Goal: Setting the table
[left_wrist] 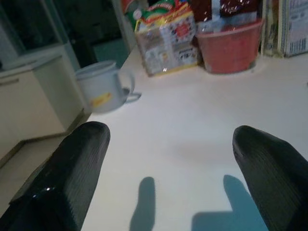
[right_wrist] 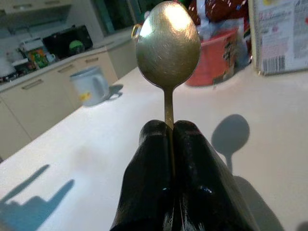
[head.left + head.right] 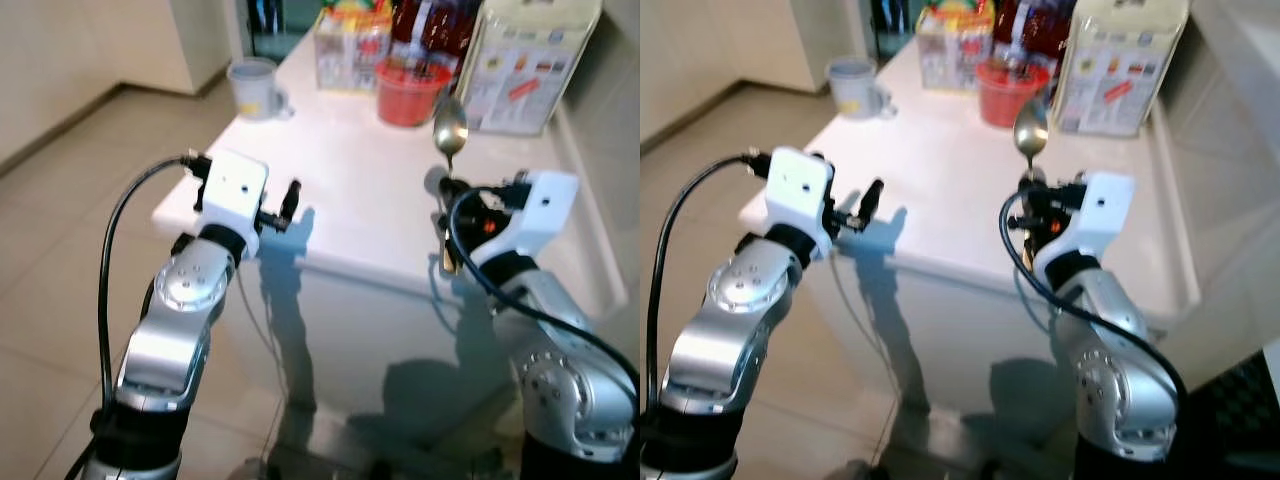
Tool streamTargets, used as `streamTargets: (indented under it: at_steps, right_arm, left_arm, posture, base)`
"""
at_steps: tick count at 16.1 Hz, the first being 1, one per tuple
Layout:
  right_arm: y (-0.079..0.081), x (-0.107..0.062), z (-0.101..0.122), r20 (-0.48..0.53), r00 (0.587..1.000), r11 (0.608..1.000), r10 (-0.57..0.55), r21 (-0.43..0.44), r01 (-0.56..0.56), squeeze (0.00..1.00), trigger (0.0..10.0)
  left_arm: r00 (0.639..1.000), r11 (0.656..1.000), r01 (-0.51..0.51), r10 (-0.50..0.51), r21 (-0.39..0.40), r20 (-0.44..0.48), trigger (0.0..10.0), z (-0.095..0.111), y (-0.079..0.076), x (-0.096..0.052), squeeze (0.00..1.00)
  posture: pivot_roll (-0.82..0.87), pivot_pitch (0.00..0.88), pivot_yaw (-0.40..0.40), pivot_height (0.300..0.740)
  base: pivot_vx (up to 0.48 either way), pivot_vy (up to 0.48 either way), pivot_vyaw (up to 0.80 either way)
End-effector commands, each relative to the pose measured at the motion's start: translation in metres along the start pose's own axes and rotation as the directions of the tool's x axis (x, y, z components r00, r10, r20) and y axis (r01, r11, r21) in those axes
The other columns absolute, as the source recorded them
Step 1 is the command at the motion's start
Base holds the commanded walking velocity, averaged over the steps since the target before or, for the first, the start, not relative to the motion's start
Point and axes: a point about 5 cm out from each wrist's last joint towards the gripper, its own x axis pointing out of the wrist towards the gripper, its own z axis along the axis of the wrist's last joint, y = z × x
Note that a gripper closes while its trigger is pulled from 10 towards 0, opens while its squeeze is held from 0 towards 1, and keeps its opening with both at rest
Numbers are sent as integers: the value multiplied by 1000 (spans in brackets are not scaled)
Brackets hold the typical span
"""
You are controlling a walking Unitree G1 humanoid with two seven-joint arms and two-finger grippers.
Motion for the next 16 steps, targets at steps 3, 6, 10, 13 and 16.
streamTargets:
  at_steps: [3,6,10,13,16]
  right_arm:
    - [1,-1,-3,4,1000,1000,3,-18,-3,0,10000]
    - [-3,-1,-4,0,1000,1000,-16,-22,16,0,10000]
    - [-11,-1,-13,-29,997,991,-77,-108,73,0,10000]
    - [-16,-4,-20,-66,992,985,-111,-137,101,0,10000]
    - [-16,-6,-21,-74,992,987,-107,-126,97,0,10000]
  left_arm:
    - [999,999,-32,32,13,0,10000,-4,5,-2,0]
    - [999,999,-40,40,12,7,10000,-2,5,1,0]
    - [997,997,-74,73,-8,-19,10000,-8,6,3,0]
    - [995,995,-103,103,6,-13,10000,-9,10,5,0]
    - [991,992,-129,129,0,-19,10000,-11,12,6,0]
  posture:
    - [-43,0,9,740]
    - [-36,0,8,740]
    - [-26,0,0,740]
    - [-43,0,-11,740]
    - [-57,0,-2,740]
  base:
    - [-306,0,0]
    - [-204,0,0]
    - [0,0,0]
    - [0,-250,0]
    - [0,-480,0]
